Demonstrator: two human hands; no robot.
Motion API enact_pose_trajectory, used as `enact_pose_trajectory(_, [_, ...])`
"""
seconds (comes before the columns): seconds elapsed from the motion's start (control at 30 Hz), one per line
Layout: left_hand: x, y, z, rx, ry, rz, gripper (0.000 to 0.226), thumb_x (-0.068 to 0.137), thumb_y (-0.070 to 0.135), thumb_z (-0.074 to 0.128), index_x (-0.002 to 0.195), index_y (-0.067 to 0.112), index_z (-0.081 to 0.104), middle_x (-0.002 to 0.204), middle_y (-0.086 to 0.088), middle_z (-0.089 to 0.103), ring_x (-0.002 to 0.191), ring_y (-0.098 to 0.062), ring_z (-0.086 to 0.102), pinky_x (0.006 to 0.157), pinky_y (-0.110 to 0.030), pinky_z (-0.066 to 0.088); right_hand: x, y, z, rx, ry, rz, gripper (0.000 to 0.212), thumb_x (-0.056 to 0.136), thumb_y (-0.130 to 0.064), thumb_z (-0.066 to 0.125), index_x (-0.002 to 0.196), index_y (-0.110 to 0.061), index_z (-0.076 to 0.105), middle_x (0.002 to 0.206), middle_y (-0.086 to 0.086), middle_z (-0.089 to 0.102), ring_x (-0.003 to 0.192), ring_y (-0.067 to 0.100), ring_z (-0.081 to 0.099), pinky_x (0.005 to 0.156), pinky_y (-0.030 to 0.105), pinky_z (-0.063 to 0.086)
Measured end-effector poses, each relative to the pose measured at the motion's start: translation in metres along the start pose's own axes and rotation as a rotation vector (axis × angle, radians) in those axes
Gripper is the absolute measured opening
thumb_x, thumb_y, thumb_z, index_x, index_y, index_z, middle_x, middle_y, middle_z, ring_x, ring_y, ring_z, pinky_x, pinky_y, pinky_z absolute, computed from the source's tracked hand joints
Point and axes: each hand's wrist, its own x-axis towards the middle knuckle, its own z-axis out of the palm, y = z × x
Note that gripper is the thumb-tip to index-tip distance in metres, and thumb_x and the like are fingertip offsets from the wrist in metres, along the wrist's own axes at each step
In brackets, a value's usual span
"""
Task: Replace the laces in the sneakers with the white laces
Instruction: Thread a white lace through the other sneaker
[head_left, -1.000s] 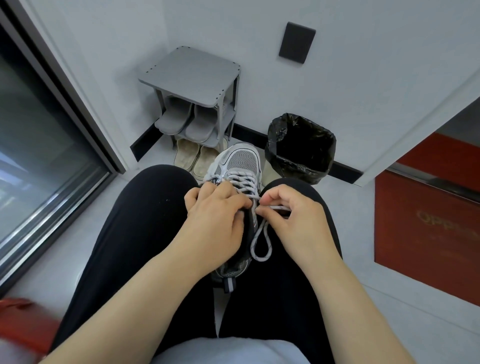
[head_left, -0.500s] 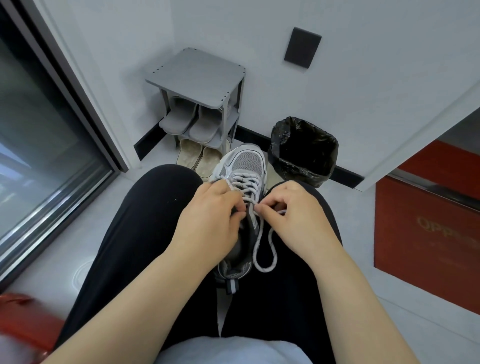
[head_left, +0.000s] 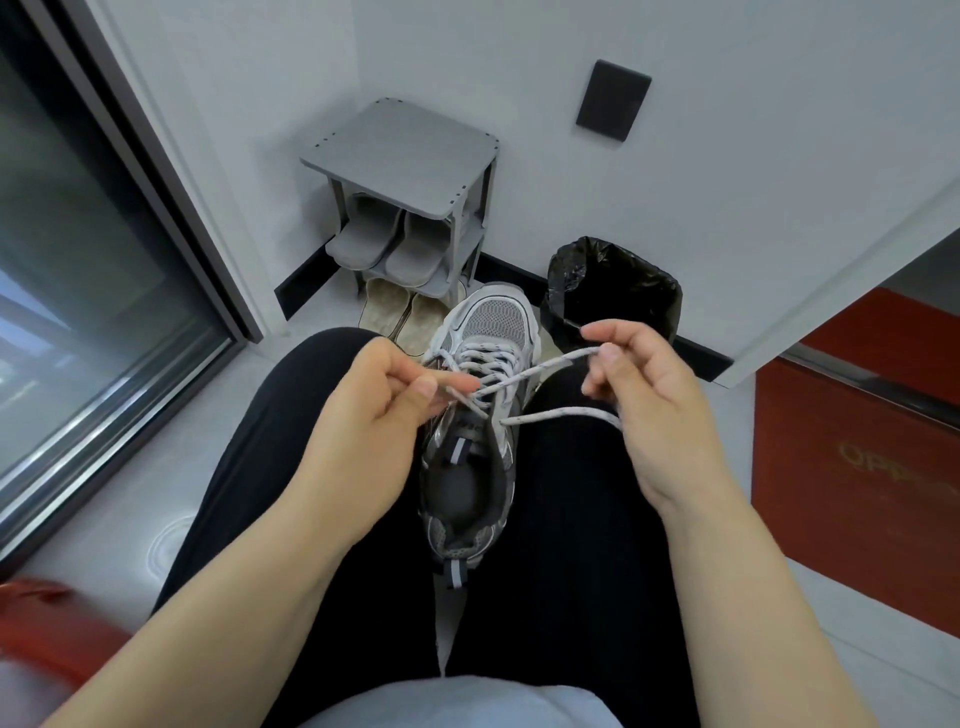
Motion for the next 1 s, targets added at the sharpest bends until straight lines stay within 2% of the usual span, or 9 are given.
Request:
enact_pose_trajectory(0.1, [0.003, 0.005, 0.008, -0.197, -0.022, -0.032, 0.02, 0.096, 0.0, 0.036, 0.081, 0.007, 0.045, 0.07, -0.001, 0.069, 0.08, -0.017, 0.069, 0.079, -0.027, 0.055, -0.006, 0.001, 0.006, -0.101, -0.133, -0.08, 0.023, 0.096, -0.014, 0.042, 0.102, -0.029, 0.059, 0.062, -0.011, 0.05, 0.063, 0.007, 0.049, 0.066, 0.015, 0.042])
enact_pose_trajectory(0.23, [0.014, 0.011, -0.002, -0.087, -0.069, 0.043, 0.024, 0.096, -0.001, 0.035, 0.078, 0.013, 0.041, 0.054, 0.006, 0.052, 0.058, -0.01, 0.053, 0.071, -0.03, 0.052, -0.01, 0.007, 0.018, -0.173, -0.127, -0.174, 0.03, 0.096, -0.005, 0.044, 0.11, -0.028, 0.056, 0.075, -0.008, 0.058, 0.067, 0.003, 0.054, 0.072, 0.011, 0.043])
enact_pose_trajectory(0.4, [0.028, 0.015, -0.027, 0.25, -0.067, 0.0, 0.023, 0.096, 0.004, 0.037, 0.077, 0.016, 0.044, 0.061, 0.002, 0.047, 0.05, -0.008, 0.044, 0.063, -0.039, 0.044, -0.006, 0.012, 0.005, 0.012, 0.11, -0.149, 0.028, 0.095, -0.007, 0.048, 0.109, -0.03, 0.058, 0.075, -0.013, 0.065, 0.069, 0.001, 0.055, 0.073, 0.014, 0.045])
enact_pose_trajectory(0.53, [0.028, 0.02, -0.014, 0.999, -0.349, 0.005, 0.02, 0.097, 0.02, 0.039, 0.088, 0.014, 0.055, 0.08, -0.001, 0.055, 0.077, -0.019, 0.056, 0.064, -0.023, 0.039, -0.012, 0.006, 0.013, -0.041, -0.062, -0.14, 0.022, 0.091, -0.016, 0.058, 0.106, -0.032, 0.059, 0.066, -0.02, 0.054, 0.063, -0.004, 0.049, 0.066, 0.008, 0.039])
enact_pose_trajectory(0.67, [0.026, 0.025, -0.007, 1.174, -0.505, 0.112, 0.047, 0.088, 0.053, 0.044, 0.063, 0.013, 0.05, 0.065, -0.003, 0.052, 0.06, -0.013, 0.047, 0.057, -0.026, 0.034, -0.018, 0.006, 0.024, -0.363, -0.276, -0.093, 0.068, 0.067, -0.027, 0.082, 0.122, -0.037, 0.042, 0.064, -0.03, 0.046, 0.064, -0.012, 0.047, 0.065, 0.005, 0.039])
enact_pose_trajectory(0.73, [0.025, 0.026, -0.01, 1.102, -0.511, 0.178, 0.046, 0.086, 0.05, 0.049, 0.057, 0.015, 0.046, 0.069, -0.007, 0.054, 0.061, -0.015, 0.048, 0.058, -0.025, 0.036, -0.018, 0.01, 0.028, -0.494, -0.29, -0.118, 0.09, 0.065, -0.031, 0.083, 0.137, -0.037, 0.028, 0.08, -0.034, 0.05, 0.078, -0.02, 0.05, 0.072, 0.0, 0.038])
enact_pose_trajectory(0.8, [0.022, 0.031, -0.015, 0.928, -0.404, 0.216, 0.045, 0.086, 0.041, 0.053, 0.053, 0.012, 0.043, 0.071, -0.005, 0.052, 0.062, -0.013, 0.048, 0.061, -0.021, 0.035, -0.017, 0.012, 0.027, -0.408, -0.243, -0.073, 0.099, 0.067, -0.025, 0.082, 0.142, -0.038, 0.019, 0.111, -0.029, 0.053, 0.102, -0.017, 0.051, 0.08, -0.004, 0.035])
enact_pose_trajectory(0.93, [0.019, 0.041, -0.029, 0.258, 0.0, 0.049, 0.032, 0.086, 0.025, 0.054, 0.067, -0.001, 0.052, 0.073, 0.004, 0.051, 0.065, -0.002, 0.047, 0.07, -0.016, 0.039, -0.019, 0.015, 0.023, -0.365, -0.156, -0.01, 0.101, 0.07, -0.021, 0.079, 0.144, -0.039, 0.013, 0.104, -0.023, 0.049, 0.102, -0.01, 0.049, 0.082, -0.004, 0.034])
enact_pose_trajectory(1.0, [0.021, 0.043, -0.032, -0.15, 0.029, -0.004, 0.027, 0.09, 0.018, 0.049, 0.072, 0.002, 0.062, 0.075, 0.003, 0.062, 0.078, -0.007, 0.058, 0.081, -0.018, 0.045, -0.018, 0.017, 0.023, -0.363, -0.17, -0.017, 0.099, 0.07, -0.02, 0.078, 0.143, -0.038, 0.014, 0.114, -0.015, 0.055, 0.109, -0.008, 0.05, 0.089, 0.005, 0.038])
